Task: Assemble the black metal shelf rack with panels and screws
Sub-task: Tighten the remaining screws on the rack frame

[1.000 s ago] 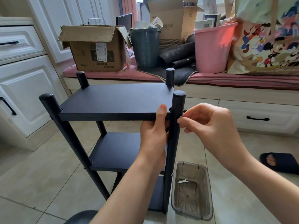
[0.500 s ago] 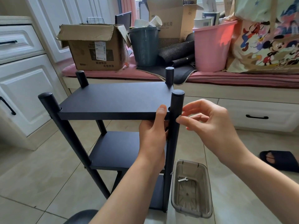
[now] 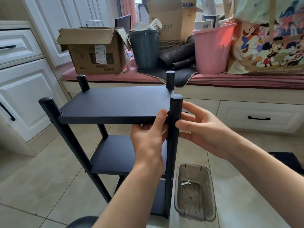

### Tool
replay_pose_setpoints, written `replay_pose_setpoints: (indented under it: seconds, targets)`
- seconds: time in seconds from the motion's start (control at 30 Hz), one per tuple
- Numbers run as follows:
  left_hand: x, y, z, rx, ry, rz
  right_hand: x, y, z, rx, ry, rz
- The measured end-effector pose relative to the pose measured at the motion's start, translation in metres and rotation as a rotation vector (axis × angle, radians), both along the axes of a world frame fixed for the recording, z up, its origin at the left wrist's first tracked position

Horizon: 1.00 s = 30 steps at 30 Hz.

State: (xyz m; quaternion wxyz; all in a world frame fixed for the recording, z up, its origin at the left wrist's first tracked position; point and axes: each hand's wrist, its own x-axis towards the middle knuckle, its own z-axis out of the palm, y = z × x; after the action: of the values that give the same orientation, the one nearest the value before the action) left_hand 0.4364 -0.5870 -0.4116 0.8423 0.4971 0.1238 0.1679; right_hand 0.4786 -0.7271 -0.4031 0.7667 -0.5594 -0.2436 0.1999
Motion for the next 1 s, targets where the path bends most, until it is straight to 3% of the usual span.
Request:
replay_pose_setpoints:
  seconds: [0.1,0.17,0.23,0.33,0.4,0.43,0.57,0.9,1.0]
  targets:
    - [-0.001,0.004,-0.002,-0.050,0.036,0.137,0.002,0.001,-0.001,-0.006,0.006,-0.038]
    - [-0.009,0.007,-0.003,0.104,0.093,0.295,0.004,0.001,0.000,-0.032,0.001,-0.070]
    - [-0.021,0.013,-0.001,0.424,-0.072,0.459,0.005,0.000,0.000,-0.039,0.004,-0.089]
    - [-0.032,0.026,0.006,1.111,-0.494,0.558,0.005,0.001,0.001,-0.028,0.018,-0.094]
    - [-0.027,0.034,0.005,1.459,-0.552,0.478,0.004,0.002,0.002,-0.046,0.015,-0.099]
    - [-0.023,0.036,0.003,1.545,-0.506,0.389,0.003,0.001,0.002,-0.068,0.009,-0.100]
    - [-0.018,0.041,0.002,1.623,-0.325,0.171,0.001,0.002,0.002,-0.136,-0.007,-0.107]
    - [-0.019,0.035,0.006,1.594,-0.300,0.228,-0.006,0.005,0.007,-0.195,0.076,-0.139]
    - [-0.020,0.036,0.007,1.581,-0.299,0.205,-0.002,0.011,0.009,-0.164,0.152,-0.247]
